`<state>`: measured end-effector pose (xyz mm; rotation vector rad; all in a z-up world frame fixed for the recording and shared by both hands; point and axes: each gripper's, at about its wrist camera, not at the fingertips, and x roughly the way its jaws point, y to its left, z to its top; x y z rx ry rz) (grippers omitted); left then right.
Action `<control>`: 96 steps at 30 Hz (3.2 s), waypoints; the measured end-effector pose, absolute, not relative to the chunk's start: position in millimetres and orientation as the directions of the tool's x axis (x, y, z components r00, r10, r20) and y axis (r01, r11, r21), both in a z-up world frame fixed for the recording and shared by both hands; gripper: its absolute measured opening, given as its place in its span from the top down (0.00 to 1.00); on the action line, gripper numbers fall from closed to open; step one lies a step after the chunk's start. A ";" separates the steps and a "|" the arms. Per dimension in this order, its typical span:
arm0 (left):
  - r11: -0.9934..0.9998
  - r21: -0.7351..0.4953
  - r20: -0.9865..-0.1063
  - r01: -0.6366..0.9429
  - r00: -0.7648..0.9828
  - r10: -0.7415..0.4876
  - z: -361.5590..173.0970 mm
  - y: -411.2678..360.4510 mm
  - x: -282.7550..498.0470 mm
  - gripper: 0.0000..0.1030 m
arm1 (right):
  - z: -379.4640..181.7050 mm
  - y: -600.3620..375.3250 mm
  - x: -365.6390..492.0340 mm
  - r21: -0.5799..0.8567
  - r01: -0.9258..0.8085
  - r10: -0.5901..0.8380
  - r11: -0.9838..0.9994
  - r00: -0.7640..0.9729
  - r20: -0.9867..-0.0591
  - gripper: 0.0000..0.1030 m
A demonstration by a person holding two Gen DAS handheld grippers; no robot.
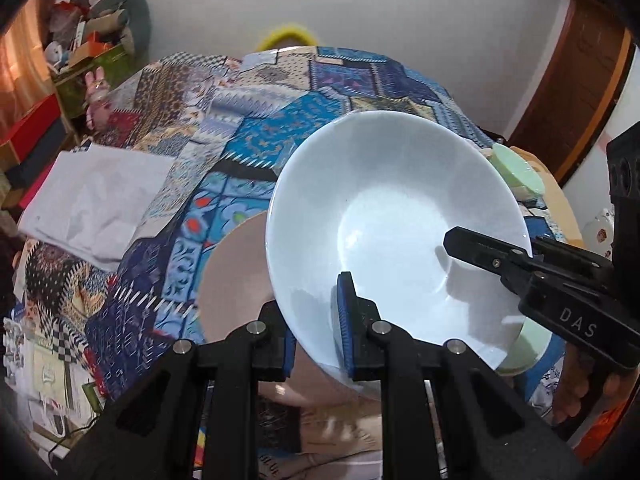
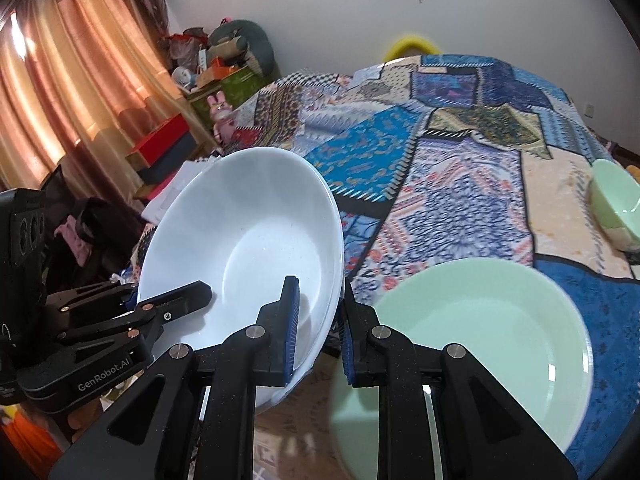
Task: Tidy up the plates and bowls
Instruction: 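Lift the white dotted bowl with both tools and carry it toward the pink bowl, then lower the white dotted bowl into the pink bowl and open both tools, then move both tools to the small mint green bowl on the quilt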
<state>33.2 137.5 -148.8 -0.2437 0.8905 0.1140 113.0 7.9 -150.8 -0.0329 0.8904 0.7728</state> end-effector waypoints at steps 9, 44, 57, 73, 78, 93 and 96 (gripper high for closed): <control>0.954 -0.181 -0.794 -0.240 0.608 0.002 -168.8 162.5 24.5 0.83 | -165.6 30.0 108.3 0.298 -0.625 0.593 0.721 0.334 -0.733 0.84; 0.950 -0.142 -0.781 -0.278 0.621 0.065 -184.4 170.3 28.1 0.84 | -158.8 20.9 106.7 0.265 -0.610 0.578 0.746 0.397 -0.713 0.71; 0.945 -0.155 -0.769 -0.288 0.636 0.068 -163.8 166.0 23.4 0.84 | -172.1 23.1 108.9 0.272 -0.609 0.568 0.745 0.368 -0.736 0.82; 0.971 -0.121 -0.656 -0.207 0.750 0.078 -88.8 98.4 49.6 0.30 | -101.4 -93.9 126.1 0.180 -0.509 0.491 0.842 0.586 -0.644 0.51; 0.981 -0.111 -0.641 -0.161 0.766 0.053 -78.4 64.7 78.3 0.17 | -91.2 -142.0 139.7 0.141 -0.434 0.418 0.890 0.651 -0.633 0.50; 0.998 -0.061 -0.707 -0.012 0.706 -0.034 -96.9 -32.6 184.5 0.15 | -109.6 -241.4 204.4 0.119 -0.259 0.272 0.958 0.702 -0.658 0.39; 0.997 -0.072 -0.727 0.022 0.683 -0.067 -108.9 -44.3 201.0 0.15 | -118.4 -250.3 222.6 0.137 -0.238 0.267 0.961 0.693 -0.670 0.41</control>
